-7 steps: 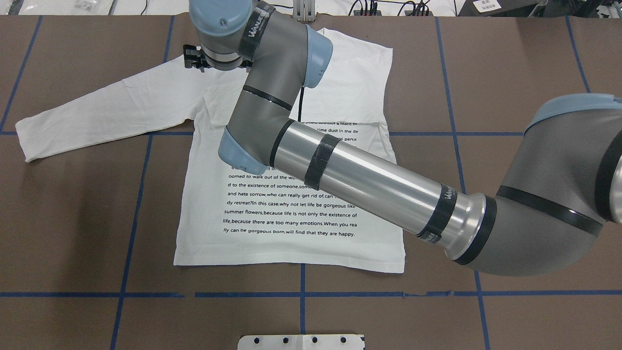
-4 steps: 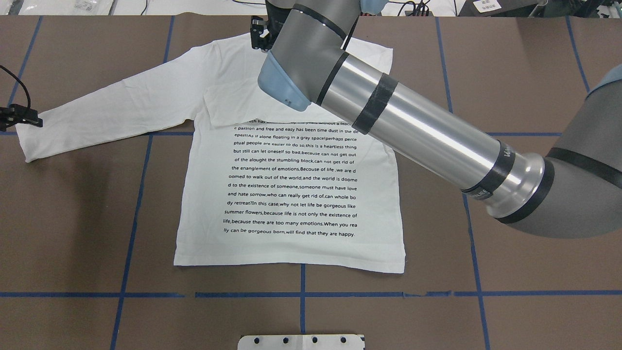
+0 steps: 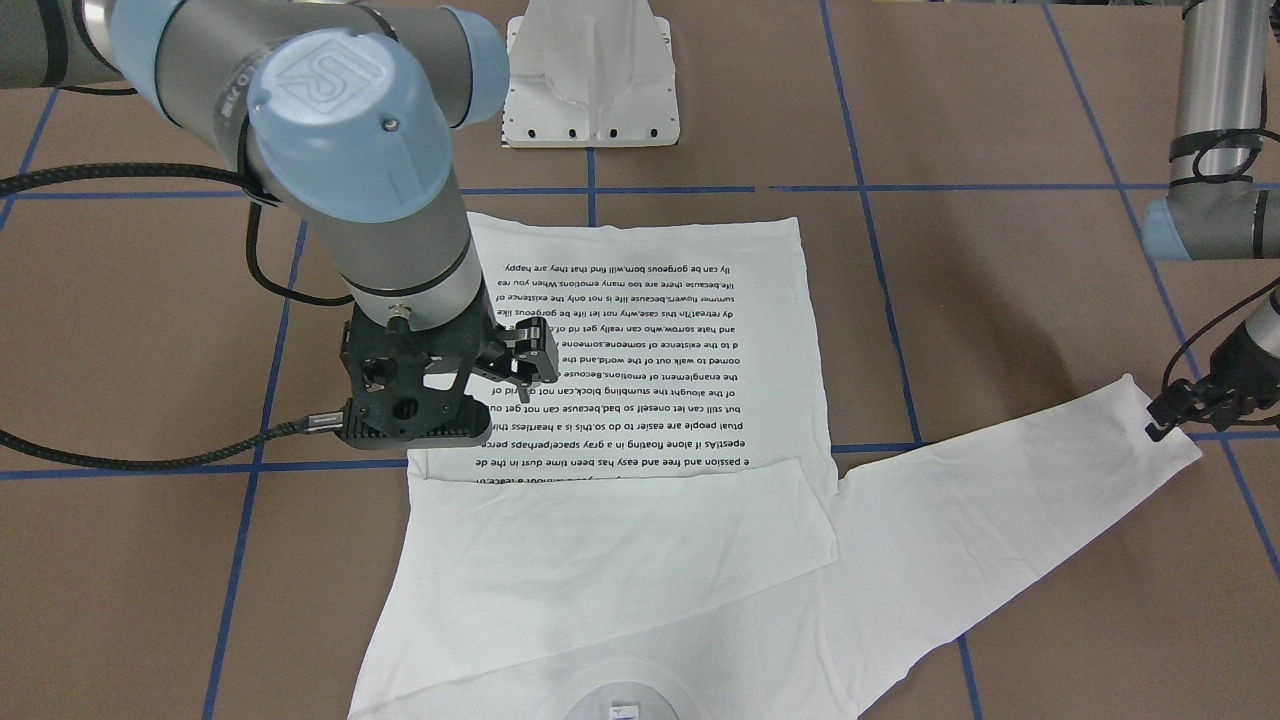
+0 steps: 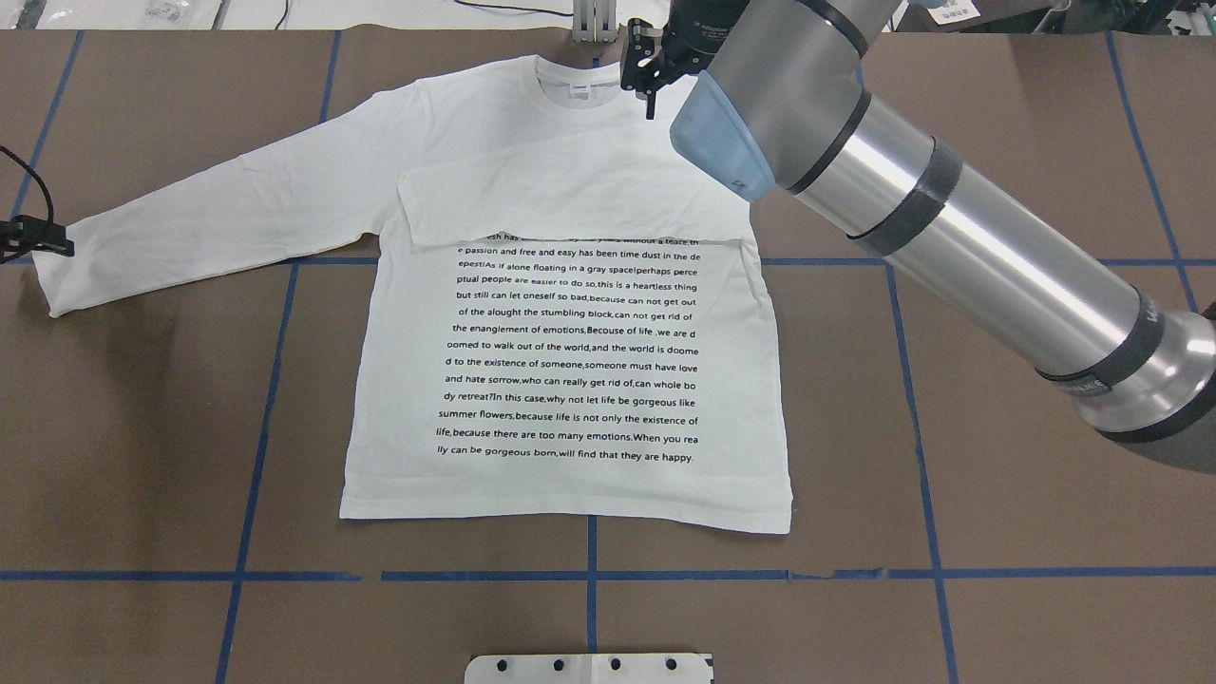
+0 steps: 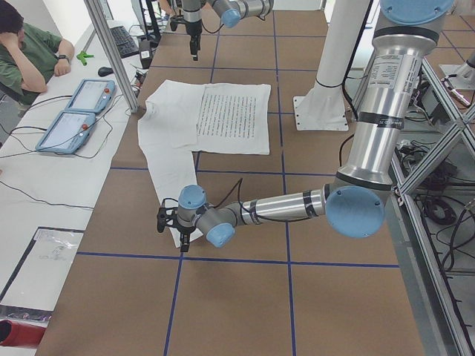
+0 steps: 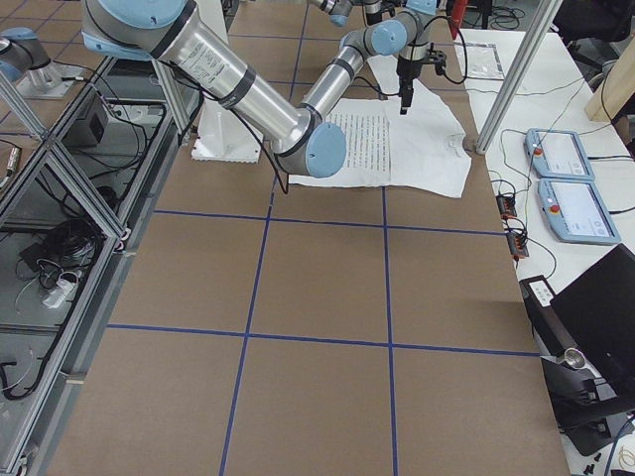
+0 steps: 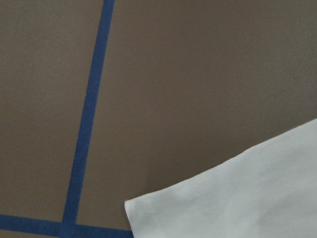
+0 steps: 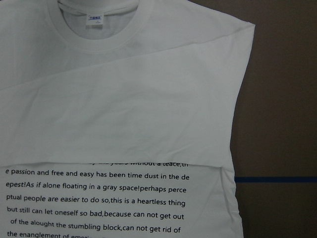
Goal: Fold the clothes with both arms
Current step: 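Release the sleeve and lift the right gripper away from the shirt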
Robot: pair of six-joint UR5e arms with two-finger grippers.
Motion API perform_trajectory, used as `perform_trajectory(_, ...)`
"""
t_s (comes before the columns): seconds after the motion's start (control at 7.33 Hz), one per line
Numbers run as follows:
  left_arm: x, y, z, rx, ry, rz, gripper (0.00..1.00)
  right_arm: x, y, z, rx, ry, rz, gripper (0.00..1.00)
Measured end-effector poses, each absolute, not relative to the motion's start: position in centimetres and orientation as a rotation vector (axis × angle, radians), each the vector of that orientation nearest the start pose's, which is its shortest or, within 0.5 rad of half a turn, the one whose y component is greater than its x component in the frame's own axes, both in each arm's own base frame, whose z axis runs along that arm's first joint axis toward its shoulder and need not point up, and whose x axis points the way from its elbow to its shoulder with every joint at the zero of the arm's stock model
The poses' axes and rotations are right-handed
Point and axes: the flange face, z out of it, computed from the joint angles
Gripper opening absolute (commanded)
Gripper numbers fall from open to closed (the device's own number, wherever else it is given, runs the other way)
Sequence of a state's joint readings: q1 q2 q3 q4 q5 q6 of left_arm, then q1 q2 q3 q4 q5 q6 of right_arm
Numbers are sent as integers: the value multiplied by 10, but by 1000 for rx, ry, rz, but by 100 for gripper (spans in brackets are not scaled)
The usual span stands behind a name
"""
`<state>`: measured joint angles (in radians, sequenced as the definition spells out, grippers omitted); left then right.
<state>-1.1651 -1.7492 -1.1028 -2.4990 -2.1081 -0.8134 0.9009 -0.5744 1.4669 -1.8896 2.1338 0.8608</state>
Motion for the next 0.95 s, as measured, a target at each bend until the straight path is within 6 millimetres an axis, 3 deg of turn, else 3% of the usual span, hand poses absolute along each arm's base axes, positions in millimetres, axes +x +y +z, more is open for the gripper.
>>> perform_trajectory(0.68,163,-565,704,209,780,-205,94,-379,-613,120,30,-790,16,100)
perform_trajectory(0.82,166,-564,706,212,777,-201,94,-378,-611,122,30,-790,16,100)
perform_trajectory(0.95,167,-562,709,216,776,-197,87,-377,-610,124,31,-791,16,100)
